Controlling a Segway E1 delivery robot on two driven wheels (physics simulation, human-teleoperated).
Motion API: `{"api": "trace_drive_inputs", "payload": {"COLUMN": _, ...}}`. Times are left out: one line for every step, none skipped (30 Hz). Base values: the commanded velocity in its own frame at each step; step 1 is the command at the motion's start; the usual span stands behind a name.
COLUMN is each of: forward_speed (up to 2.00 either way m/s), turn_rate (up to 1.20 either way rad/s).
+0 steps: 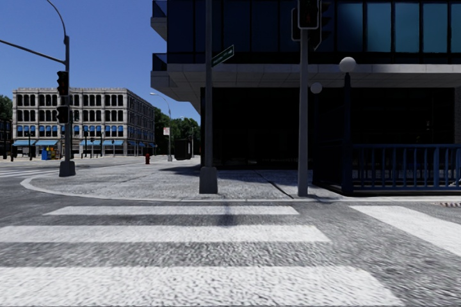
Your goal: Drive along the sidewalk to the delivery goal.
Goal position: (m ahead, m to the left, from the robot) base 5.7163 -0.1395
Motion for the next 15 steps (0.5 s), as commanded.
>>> {"api": "trace_drive_inputs", "payload": {"forward_speed": 1.61, "turn_rate": 0.0}}
{"api": "trace_drive_inputs", "payload": {"forward_speed": 1.61, "turn_rate": 0.0}}
{"api": "trace_drive_inputs", "payload": {"forward_speed": 1.61, "turn_rate": 0.0}}
{"api": "trace_drive_inputs", "payload": {"forward_speed": 1.61, "turn_rate": 0.0}}
{"api": "trace_drive_inputs", "payload": {"forward_speed": 1.61, "turn_rate": 0.0}}
{"api": "trace_drive_inputs", "payload": {"forward_speed": 1.61, "turn_rate": 0.0}}
{"api": "trace_drive_inputs", "payload": {"forward_speed": 1.61, "turn_rate": 0.0}}
{"api": "trace_drive_inputs", "payload": {"forward_speed": 1.61, "turn_rate": 0.0}}
{"api": "trace_drive_inputs", "payload": {"forward_speed": 1.61, "turn_rate": 0.0}}
{"api": "trace_drive_inputs", "payload": {"forward_speed": 1.61, "turn_rate": 0.0}}
{"api": "trace_drive_inputs", "payload": {"forward_speed": 1.61, "turn_rate": 0.0}}
{"api": "trace_drive_inputs", "payload": {"forward_speed": 1.61, "turn_rate": 0.0}}
{"api": "trace_drive_inputs", "payload": {"forward_speed": 1.61, "turn_rate": 0.0}}
{"api": "trace_drive_inputs", "payload": {"forward_speed": 1.61, "turn_rate": 0.0}}
{"api": "trace_drive_inputs", "payload": {"forward_speed": 1.61, "turn_rate": 0.0}}
